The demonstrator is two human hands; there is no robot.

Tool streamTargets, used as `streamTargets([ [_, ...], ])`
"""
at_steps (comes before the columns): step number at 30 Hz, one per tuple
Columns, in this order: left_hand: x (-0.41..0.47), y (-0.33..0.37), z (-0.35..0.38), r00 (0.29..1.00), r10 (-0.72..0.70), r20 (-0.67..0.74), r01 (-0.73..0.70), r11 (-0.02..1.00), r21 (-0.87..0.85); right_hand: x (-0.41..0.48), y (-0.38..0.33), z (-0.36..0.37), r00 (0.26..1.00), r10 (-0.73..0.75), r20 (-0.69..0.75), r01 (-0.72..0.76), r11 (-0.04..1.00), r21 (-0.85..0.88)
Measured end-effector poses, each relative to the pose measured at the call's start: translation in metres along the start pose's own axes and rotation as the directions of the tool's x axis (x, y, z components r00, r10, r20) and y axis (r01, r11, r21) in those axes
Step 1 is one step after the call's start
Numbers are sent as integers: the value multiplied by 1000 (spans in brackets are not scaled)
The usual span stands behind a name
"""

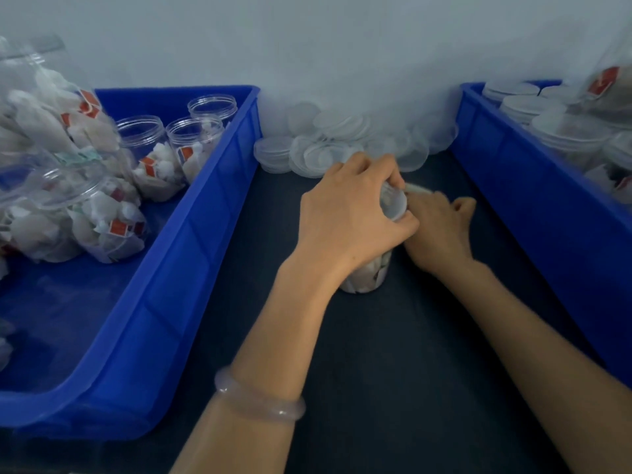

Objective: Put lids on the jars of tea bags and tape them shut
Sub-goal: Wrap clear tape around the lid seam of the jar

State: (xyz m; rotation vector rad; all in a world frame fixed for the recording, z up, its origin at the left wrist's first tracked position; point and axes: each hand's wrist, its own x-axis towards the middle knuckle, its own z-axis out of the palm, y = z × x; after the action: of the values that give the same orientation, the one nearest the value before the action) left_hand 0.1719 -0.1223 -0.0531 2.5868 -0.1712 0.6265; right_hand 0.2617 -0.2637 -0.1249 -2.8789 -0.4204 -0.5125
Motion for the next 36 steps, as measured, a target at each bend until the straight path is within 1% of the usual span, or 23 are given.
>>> streamTargets([
  [3,3,4,-2,998,-51,27,52,998,-30,-11,4,9,1000,-27,-15,27,999,31],
  [6,7,10,-3,991,-129,32,131,989,-72,-13,6,12,999,-27,-45,34,986,162],
  [12,11,20,4,968,-251,-30,248,967,-64,-17,10,10,1000,5,-24,3,946,324],
  [13,11,22,5,964,-264,-42,261,963,-61,-18,9,6,998,-1,-56,22,930,368],
  [14,11,22,6,960,-274,-57,271,961,-63,-18,6,1,992,-13,-126,69,890,451],
  [15,11,22,7,957,-282,-76,277,959,-68,-20,1,-6,977,-14,-213,136,810,570],
  [16,10,22,7,954,-283,-98,276,958,-74,-23,-6,-13,960,7,-279,199,685,701],
  [17,9,22,8,954,-275,-119,267,961,-77,-27,-16,-20,956,34,-292,229,537,812],
  [18,9,20,8,955,-262,-136,253,964,-82,-32,-28,-25,964,43,-263,225,401,888],
  [19,8,18,9,957,-251,-147,238,966,-101,-38,-39,-27,975,26,-221,204,292,935],
  [20,7,14,8,959,-243,-146,223,965,-139,-43,-49,-26,984,-3,-178,174,213,961],
  [21,6,10,8,962,-235,-138,206,959,-194,-47,-56,-25,989,-34,-142,146,164,976],
  [22,4,5,8,966,-224,-129,183,946,-268,-49,-59,-24,990,-62,-123,131,141,981],
  [23,3,-1,8,968,-218,-127,157,916,-370,-50,-59,-24,989,-88,-122,133,131,982],
  [24,1,-7,7,967,-219,-127,130,861,-492,-49,-57,-24,984,-117,-131,145,122,982],
  [26,-2,-19,9,967,-230,-108,86,699,-709,-48,-54,-25,981,-140,-133,149,110,983],
  [28,-4,-29,15,962,-267,-54,95,515,-852,-46,-53,-26,984,-130,-118,135,133,982],
  [29,-6,-32,18,956,-293,-10,125,437,-891,-45,-53,-25,986,-124,-115,134,154,979],
  [31,-9,-37,25,945,-319,71,182,334,-925,-44,-52,-22,985,-114,-127,149,212,966],
  [33,-11,-42,30,943,-317,105,201,289,-936,-44,-52,-19,986,-96,-140,160,260,952],
  [36,-9,-46,30,931,-344,123,216,247,-944,-43,-49,-21,986,-95,-137,159,303,940],
])
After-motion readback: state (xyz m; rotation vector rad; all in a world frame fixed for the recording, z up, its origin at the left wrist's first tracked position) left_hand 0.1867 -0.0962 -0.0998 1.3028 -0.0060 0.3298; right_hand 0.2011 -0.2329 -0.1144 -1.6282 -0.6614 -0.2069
